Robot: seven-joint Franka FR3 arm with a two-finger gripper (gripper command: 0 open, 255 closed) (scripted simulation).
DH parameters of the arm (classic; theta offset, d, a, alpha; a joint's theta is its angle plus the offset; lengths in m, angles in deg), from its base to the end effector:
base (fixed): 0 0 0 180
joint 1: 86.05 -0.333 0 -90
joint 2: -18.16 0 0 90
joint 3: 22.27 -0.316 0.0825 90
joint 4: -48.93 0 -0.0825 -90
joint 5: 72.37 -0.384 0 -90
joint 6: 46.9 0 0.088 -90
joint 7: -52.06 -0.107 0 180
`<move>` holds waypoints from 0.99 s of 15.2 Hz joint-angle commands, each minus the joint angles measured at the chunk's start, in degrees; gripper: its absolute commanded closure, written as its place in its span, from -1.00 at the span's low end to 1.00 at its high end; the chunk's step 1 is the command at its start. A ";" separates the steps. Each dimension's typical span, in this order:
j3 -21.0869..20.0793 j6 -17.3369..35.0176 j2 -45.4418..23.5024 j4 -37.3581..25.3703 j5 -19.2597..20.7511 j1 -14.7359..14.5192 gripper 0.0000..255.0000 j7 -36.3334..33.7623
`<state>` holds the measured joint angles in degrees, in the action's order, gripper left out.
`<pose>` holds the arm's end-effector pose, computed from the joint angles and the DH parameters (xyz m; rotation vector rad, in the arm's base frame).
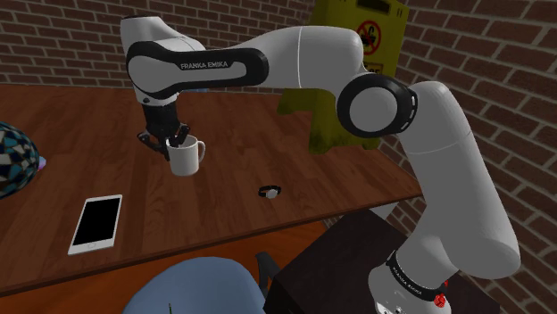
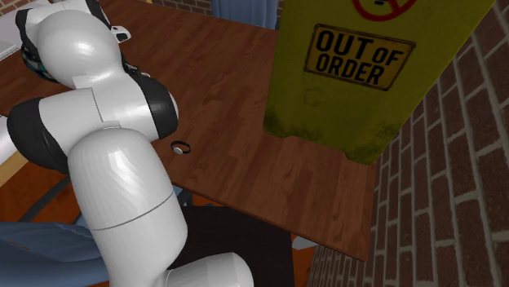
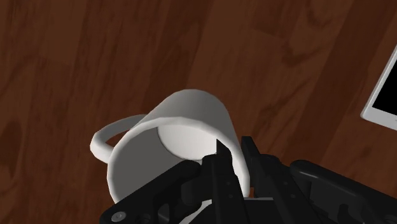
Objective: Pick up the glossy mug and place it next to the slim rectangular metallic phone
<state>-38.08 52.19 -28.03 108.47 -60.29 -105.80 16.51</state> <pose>0.6590 0.3636 0.3631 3.0820 -0.0456 -0.1105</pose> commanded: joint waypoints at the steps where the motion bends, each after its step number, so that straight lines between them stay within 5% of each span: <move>1: 0.00 0.00 0.00 -0.02 0.00 0.00 -1.00 0.00; 6: 0.00 0.01 0.01 0.00 0.00 0.00 -1.00 0.00; 10: 0.17 -8.83 -2.12 -11.18 0.03 -1.62 -1.00 0.78; 15: 0.17 -8.83 -2.13 -11.19 0.03 -1.62 -1.00 0.78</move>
<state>-37.92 43.44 -30.09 97.42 -60.27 -107.40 17.28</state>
